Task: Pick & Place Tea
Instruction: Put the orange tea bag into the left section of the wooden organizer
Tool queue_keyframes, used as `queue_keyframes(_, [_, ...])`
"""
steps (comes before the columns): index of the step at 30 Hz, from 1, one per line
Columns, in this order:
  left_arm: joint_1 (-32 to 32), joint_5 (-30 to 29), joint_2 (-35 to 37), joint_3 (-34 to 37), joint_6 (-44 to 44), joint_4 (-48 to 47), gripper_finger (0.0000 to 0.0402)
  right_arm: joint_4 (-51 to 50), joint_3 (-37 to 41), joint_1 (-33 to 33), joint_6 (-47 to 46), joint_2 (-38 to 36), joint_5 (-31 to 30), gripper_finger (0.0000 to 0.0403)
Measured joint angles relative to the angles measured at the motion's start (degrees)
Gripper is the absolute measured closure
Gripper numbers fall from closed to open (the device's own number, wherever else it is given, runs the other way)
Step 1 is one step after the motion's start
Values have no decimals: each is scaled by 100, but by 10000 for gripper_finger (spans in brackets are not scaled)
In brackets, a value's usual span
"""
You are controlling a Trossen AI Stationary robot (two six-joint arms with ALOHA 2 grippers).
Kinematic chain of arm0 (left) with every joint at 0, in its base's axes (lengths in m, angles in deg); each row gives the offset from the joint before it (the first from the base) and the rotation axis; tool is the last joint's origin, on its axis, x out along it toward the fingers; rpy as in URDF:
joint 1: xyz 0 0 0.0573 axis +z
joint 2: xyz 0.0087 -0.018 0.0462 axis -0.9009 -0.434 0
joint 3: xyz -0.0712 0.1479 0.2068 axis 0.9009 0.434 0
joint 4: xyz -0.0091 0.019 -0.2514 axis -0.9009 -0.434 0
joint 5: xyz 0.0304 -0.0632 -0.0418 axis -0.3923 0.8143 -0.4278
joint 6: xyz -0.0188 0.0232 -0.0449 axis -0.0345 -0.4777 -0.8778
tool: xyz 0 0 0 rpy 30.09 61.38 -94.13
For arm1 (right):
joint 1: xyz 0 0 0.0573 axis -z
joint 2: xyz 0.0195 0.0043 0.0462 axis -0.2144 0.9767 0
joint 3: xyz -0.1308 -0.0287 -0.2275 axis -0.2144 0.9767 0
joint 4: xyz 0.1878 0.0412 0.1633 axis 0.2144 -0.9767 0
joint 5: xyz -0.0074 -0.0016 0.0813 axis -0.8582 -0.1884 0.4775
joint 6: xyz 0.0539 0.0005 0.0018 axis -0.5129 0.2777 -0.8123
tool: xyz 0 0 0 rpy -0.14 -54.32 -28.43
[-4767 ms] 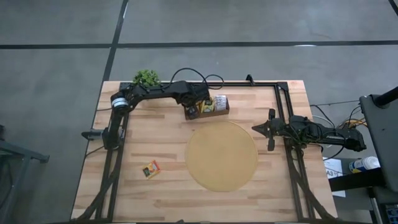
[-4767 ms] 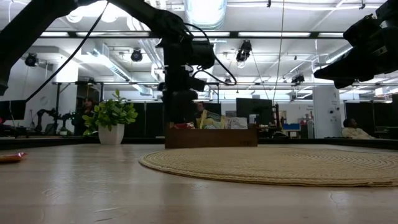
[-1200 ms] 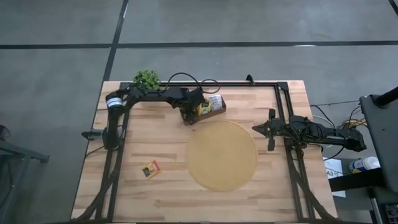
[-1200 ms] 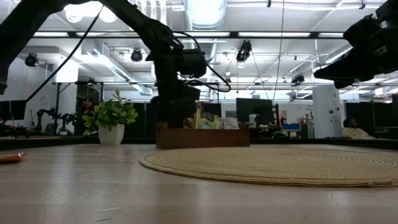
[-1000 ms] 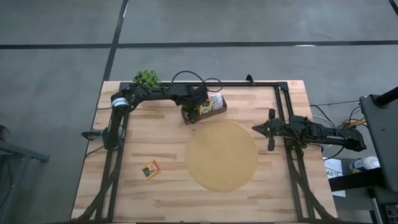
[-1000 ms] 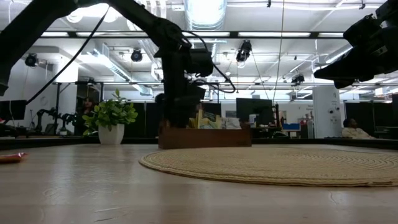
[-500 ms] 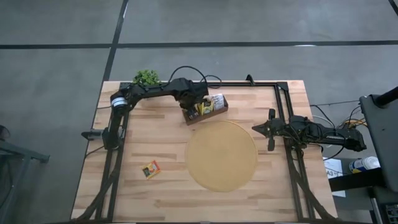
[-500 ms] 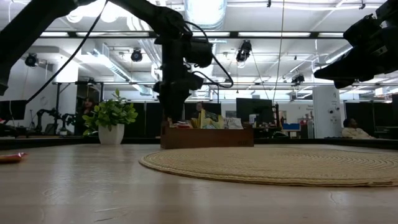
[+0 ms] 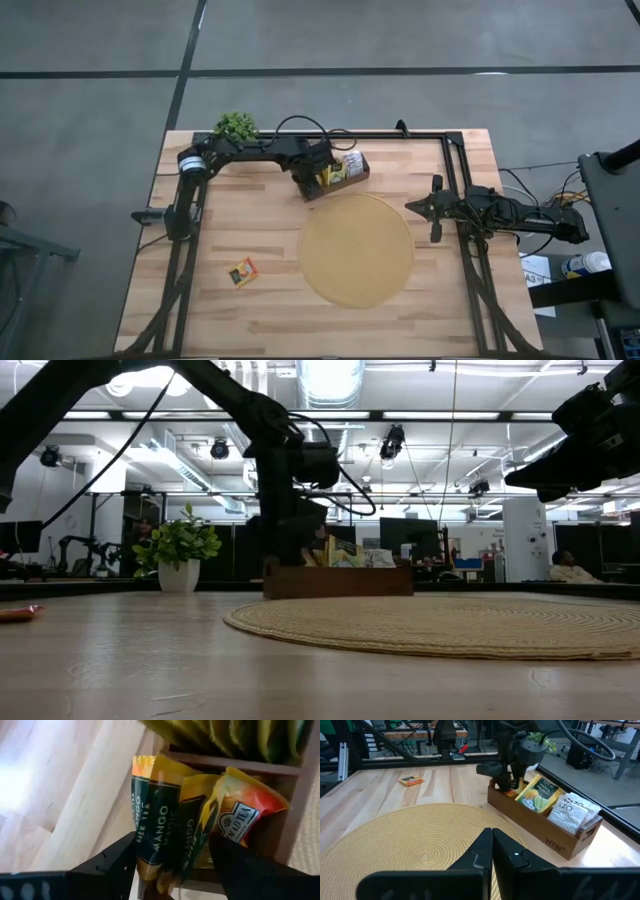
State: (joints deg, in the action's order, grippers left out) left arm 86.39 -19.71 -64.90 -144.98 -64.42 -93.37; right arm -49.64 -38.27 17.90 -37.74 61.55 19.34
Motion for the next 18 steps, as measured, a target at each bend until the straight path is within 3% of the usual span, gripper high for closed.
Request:
queue_keyframes(9, [-67, -323, -256, 450, -5, -103, 161, 0, 0, 0, 0, -2, 0, 394])
queue_keyframes(18, [-83, -355, -85, -213, -7, -789, 161, 0, 0, 1, 0, 0, 0, 394])
